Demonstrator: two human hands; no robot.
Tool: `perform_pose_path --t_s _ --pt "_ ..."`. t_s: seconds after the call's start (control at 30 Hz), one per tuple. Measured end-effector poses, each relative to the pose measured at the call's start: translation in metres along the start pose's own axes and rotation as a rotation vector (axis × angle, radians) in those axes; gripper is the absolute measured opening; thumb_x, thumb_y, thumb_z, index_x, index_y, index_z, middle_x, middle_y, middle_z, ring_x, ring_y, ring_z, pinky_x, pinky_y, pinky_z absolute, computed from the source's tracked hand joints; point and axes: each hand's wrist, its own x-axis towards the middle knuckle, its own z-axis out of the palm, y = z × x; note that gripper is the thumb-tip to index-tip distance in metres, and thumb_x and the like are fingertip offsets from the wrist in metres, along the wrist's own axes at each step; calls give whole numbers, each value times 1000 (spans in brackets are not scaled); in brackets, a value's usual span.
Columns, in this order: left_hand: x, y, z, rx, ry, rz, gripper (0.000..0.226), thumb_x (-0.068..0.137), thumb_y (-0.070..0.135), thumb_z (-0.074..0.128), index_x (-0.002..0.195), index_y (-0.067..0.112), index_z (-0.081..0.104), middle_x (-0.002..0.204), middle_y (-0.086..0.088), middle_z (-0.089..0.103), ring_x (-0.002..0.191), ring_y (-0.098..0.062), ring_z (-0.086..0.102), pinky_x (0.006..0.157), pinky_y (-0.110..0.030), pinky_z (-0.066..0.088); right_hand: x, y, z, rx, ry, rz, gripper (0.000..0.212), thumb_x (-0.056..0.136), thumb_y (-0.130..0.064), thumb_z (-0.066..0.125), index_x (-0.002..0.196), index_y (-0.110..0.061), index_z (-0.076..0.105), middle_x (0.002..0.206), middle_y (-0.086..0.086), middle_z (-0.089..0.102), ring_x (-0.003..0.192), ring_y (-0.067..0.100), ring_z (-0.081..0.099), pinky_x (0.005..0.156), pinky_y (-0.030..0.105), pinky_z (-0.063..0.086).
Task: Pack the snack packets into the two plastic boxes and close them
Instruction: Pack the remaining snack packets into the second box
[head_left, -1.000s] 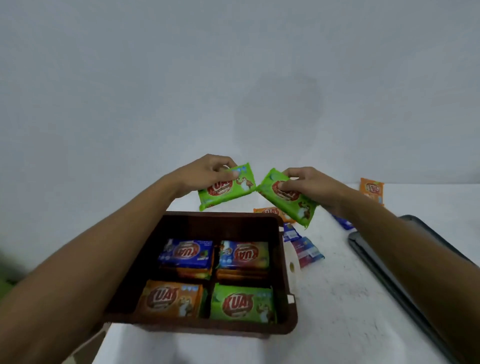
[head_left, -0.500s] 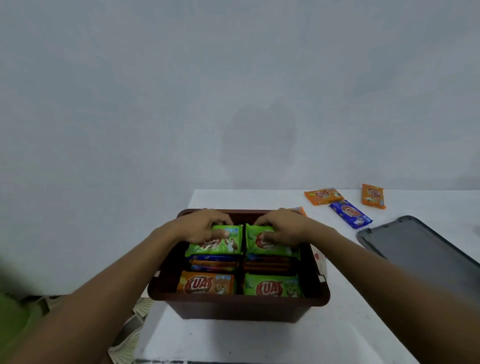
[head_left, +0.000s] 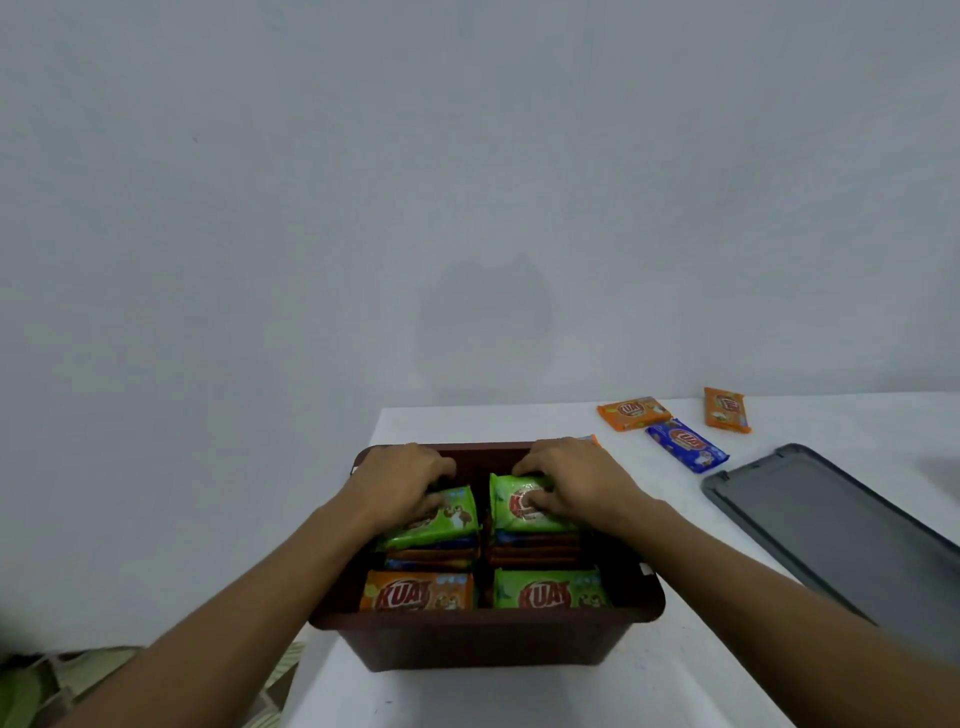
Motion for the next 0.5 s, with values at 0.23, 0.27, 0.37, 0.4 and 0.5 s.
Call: perform_pose_path --t_s 0.23,0.27,0.37,0.4,0.5 --pt "-1 -4 2 -250 -189 60 48 79 55 70 117 26 66 99 14 52 85 -6 48 72 -28 45 1 0 0 25 -105 26 42 82 -55 66 115 -30 69 105 -11 69 95 10 60 83 34 51" --pt "-2 -4 2 -247 -187 60 48 79 54 70 118 26 66 99 14 51 86 -5 47 72 -28 45 2 0 0 9 -128 28 42 81 -57 66 114 -31 70 106 -12 68 96 10 60 85 36 50" --pt "-1 -4 0 -256 -189 51 45 81 49 71 120 26 66 105 13 52 88 -4 48 75 -29 47 4 2 3 -12 -134 37 42 78 -60 68 110 -32 71 104 -12 67 95 11 59 85 38 50" --pt "-1 -5 0 -263 -193 47 45 81 47 72 120 27 66 106 14 52 89 -4 49 76 -30 48 5 2 4 -15 -133 40 42 78 -59 68 110 -32 71 104 -11 67 94 11 59 85 37 51" --pt "0 -5 0 -325 -201 36 43 80 44 75 117 25 68 104 15 52 85 -3 53 76 -30 51 7 5 5 -5 -118 43 40 79 -58 67 108 -31 72 101 -12 68 88 8 57 83 34 51"
